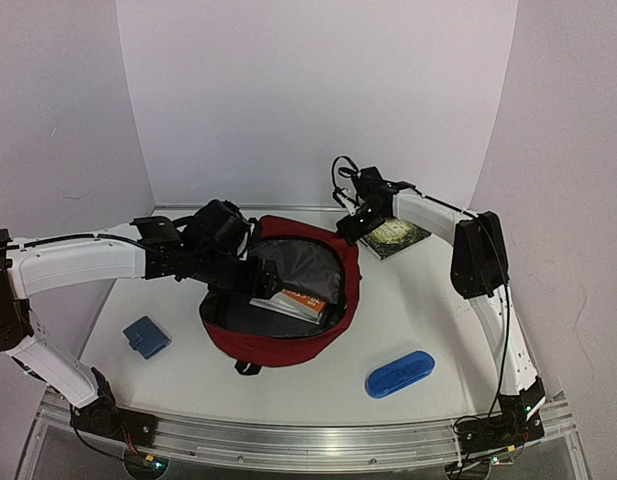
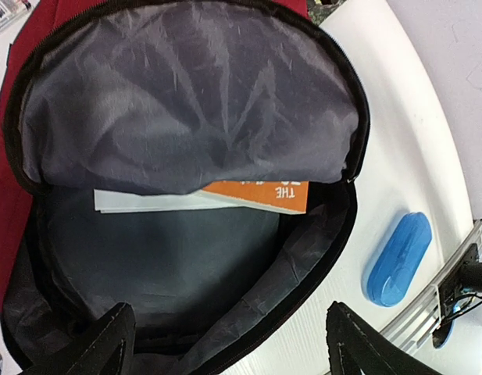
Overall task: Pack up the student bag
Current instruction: Adjust the book in the student bag, then move the book to the center of the board.
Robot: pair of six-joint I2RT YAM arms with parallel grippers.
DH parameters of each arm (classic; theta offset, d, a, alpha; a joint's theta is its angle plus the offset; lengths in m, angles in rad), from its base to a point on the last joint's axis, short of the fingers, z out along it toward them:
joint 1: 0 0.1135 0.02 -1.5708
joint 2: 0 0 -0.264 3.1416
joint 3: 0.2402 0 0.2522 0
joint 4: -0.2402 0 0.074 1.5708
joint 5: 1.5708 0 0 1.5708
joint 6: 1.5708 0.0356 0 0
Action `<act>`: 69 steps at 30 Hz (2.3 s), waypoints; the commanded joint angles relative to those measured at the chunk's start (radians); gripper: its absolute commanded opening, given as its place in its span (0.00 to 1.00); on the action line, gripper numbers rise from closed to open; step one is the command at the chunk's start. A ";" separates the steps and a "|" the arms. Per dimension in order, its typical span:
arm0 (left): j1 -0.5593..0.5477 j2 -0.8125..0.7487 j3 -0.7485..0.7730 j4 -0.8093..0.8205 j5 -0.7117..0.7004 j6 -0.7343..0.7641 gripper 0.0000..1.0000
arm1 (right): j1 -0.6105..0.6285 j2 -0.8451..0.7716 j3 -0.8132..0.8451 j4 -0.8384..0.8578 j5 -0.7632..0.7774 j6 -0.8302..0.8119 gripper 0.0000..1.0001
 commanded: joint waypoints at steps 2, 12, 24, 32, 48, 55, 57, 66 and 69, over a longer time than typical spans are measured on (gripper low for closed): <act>0.003 -0.025 0.065 -0.035 -0.040 -0.011 0.85 | -0.039 0.054 0.080 0.007 0.085 -0.013 0.72; 0.003 -0.010 0.057 -0.021 -0.027 -0.010 0.85 | -0.088 -0.036 0.012 0.026 -0.202 0.019 0.70; 0.002 -0.020 0.062 -0.020 -0.035 -0.004 0.86 | -0.094 0.064 0.025 0.038 0.038 -0.053 0.66; 0.003 -0.017 0.083 -0.046 -0.041 0.002 0.86 | -0.094 0.095 0.001 0.037 0.060 -0.081 0.71; 0.002 -0.024 0.090 -0.034 -0.044 0.052 0.87 | -0.153 -0.117 -0.427 -0.153 -0.106 -0.110 0.30; 0.002 0.001 0.123 -0.040 -0.028 0.090 0.87 | -0.160 -0.339 -0.770 -0.272 -0.220 -0.282 0.28; 0.003 -0.002 0.127 -0.041 -0.028 0.089 0.87 | -0.161 -0.401 -0.858 -0.308 -0.224 -0.323 0.29; 0.004 -0.022 0.150 -0.032 -0.033 0.073 0.88 | -0.191 -0.481 -0.645 -0.379 -0.259 -0.217 0.58; 0.005 -0.012 0.161 -0.035 -0.029 0.074 0.88 | -0.197 -0.393 -0.452 -0.375 -0.313 -0.108 0.67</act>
